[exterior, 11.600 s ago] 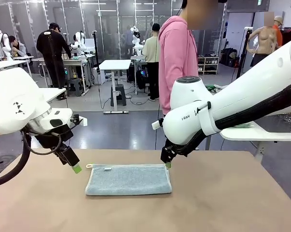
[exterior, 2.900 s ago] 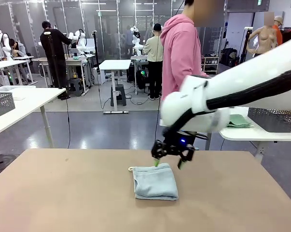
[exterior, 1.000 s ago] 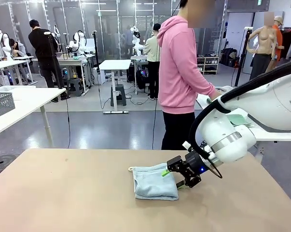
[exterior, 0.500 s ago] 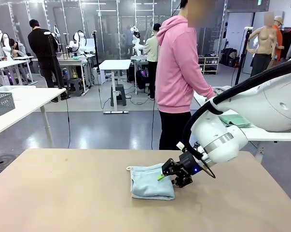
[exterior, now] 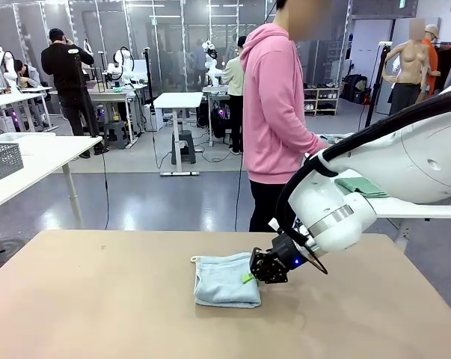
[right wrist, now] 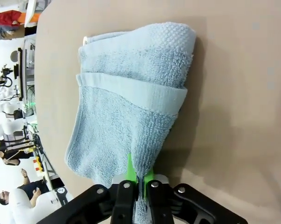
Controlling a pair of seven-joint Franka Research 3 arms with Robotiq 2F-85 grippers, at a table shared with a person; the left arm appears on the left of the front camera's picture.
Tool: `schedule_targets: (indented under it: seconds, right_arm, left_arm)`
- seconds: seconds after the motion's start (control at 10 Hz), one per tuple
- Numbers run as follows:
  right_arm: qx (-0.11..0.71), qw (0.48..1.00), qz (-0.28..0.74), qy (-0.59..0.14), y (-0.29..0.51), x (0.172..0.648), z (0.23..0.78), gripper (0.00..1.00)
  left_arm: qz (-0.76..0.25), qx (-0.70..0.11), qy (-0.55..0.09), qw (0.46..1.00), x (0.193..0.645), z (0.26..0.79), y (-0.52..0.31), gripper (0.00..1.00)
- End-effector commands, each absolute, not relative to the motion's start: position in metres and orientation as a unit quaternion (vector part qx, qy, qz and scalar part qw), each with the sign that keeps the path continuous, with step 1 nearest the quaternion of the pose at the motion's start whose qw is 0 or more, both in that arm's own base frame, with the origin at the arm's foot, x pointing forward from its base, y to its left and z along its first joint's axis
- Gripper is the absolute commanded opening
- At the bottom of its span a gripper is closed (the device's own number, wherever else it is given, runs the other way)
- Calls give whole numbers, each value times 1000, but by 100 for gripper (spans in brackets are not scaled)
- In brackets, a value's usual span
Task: Fold the towels and place them in the basket.
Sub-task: Place the folded Towel with hook on the right side of the table.
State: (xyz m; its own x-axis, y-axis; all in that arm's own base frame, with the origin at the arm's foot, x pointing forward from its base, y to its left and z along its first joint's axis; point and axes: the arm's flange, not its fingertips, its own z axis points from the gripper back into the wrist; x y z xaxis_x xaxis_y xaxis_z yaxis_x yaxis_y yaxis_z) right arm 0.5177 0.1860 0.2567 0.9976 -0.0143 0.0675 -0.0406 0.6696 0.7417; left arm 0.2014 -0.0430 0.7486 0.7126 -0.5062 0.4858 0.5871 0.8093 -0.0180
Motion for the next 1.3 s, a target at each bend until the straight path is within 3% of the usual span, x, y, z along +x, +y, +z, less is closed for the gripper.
schedule_targets:
  seconds: [0.0,0.6,0.7,0.8,1.2]
  right_arm:
    - [389,921,-19,-16,190,516,256,0]
    - [406,913,7,-34,186,518,257,0]
    - [404,914,0,-30,186,518,257,6]
    - [394,918,11,-48,175,503,285,6]
    - [309,947,-15,-90,98,479,298,6]
  left_arm:
    - [-298,-82,-237,921,201,750,-44,100]
    - [-298,-82,-237,921,201,750,-44,100]
    - [-298,-82,-237,921,201,750,-44,100]
    - [-298,-82,-237,921,201,750,-44,100]
    - [-298,-82,-237,921,201,750,-44,100]
